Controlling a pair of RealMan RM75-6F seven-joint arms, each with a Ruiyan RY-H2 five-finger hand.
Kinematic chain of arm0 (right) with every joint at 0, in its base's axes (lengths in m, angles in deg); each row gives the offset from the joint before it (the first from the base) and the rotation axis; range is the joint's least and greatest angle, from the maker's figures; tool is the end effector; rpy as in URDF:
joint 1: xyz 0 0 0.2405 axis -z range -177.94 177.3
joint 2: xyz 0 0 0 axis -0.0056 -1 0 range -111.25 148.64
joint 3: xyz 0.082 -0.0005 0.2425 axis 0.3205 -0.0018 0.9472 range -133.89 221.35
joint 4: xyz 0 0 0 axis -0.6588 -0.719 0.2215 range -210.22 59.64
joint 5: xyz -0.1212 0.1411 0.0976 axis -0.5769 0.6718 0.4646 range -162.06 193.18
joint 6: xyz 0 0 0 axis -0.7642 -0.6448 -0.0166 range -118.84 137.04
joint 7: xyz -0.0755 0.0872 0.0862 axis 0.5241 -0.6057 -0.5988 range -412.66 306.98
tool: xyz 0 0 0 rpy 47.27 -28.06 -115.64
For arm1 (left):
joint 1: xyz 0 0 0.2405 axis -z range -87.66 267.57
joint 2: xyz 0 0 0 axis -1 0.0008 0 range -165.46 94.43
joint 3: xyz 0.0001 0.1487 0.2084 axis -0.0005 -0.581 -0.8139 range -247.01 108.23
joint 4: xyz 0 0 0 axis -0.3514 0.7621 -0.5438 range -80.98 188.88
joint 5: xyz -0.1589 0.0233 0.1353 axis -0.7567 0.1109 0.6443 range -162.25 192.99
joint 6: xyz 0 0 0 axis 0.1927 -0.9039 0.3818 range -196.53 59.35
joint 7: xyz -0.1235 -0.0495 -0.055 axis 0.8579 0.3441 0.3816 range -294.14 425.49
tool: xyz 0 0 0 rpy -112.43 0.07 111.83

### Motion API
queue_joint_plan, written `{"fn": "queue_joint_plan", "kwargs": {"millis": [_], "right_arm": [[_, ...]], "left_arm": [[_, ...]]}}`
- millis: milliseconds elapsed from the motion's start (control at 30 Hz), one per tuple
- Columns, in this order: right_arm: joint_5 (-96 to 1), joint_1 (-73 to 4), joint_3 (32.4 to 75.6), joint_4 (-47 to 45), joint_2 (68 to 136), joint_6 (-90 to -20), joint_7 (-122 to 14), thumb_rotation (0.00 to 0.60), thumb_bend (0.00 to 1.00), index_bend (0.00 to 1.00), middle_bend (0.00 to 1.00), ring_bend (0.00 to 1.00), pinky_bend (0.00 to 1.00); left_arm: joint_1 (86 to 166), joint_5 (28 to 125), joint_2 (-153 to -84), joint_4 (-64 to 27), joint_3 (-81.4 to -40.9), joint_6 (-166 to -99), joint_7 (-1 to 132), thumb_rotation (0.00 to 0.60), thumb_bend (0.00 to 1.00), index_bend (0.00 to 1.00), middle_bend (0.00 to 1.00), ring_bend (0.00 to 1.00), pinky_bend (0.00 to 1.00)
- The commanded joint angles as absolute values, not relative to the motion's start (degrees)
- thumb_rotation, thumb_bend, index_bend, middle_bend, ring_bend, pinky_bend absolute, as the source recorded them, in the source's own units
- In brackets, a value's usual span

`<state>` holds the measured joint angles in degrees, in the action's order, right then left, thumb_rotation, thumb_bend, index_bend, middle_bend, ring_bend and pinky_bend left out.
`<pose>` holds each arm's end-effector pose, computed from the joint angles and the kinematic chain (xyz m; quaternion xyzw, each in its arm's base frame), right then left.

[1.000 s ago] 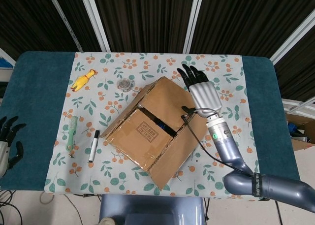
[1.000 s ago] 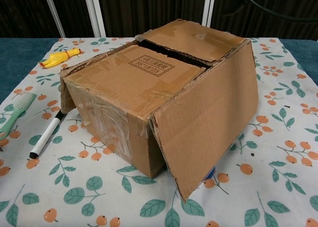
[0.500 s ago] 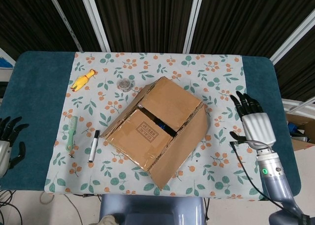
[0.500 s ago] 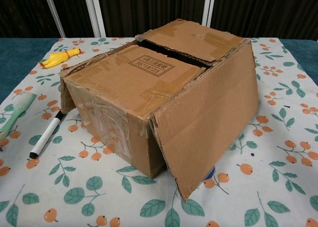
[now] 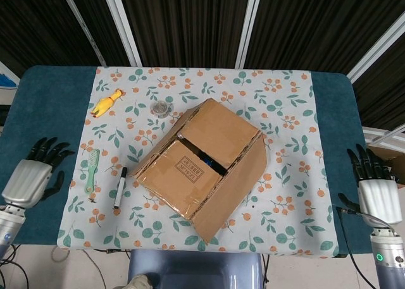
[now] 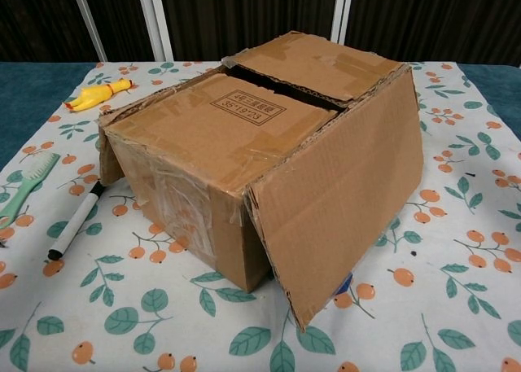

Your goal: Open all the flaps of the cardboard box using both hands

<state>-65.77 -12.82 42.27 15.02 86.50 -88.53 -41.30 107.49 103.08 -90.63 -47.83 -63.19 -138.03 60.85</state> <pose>-0.2922 -0.2043 0.1647 0.5899 -0.2723 0.3978 0.6478 -0.2450 0.2469 0.1625 -0.7067 -0.3352 -0.3683 0.5026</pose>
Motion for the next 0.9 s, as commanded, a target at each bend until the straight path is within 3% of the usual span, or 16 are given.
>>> {"fn": "queue_joint_plan", "kwargs": {"millis": [33,533,700,900], "right_arm": [[-67.4,-10.4,42.1,11.9,88.6,-91.0,-43.3,0.600,0.00,0.00,0.04,0.06,0.15],[-69.3,-7.5,44.9,8.5,90.5,-91.0,-44.3,0.600,0.00,0.00,0.04,0.06,0.15],[-68.6,-7.4,45.8,7.5,91.0,-89.1,-43.7,0.600,0.00,0.00,0.04,0.06,0.15],[-67.4,-7.0,47.1,6.4,91.8,-88.0,-42.4,0.600,0.00,0.00,0.04,0.06,0.15]], "left_arm": [[113.1,101.1,-87.9,-50.7,-61.5,-130.7,60.6,0.600,0.60,0.21,0.14,0.02,0.00],[130.9,93.3,-86.5,-54.4,-54.4,-109.6,69.6,0.600,0.62,0.21,0.19,0.11,0.06],[139.7,86.3,-84.5,-53.2,-50.5,-96.1,77.8,0.600,0.67,0.21,0.22,0.16,0.11],[146.7,81.6,-85.5,-48.6,-48.4,-87.1,82.2,0.600,0.77,0.23,0.23,0.17,0.14]]}}
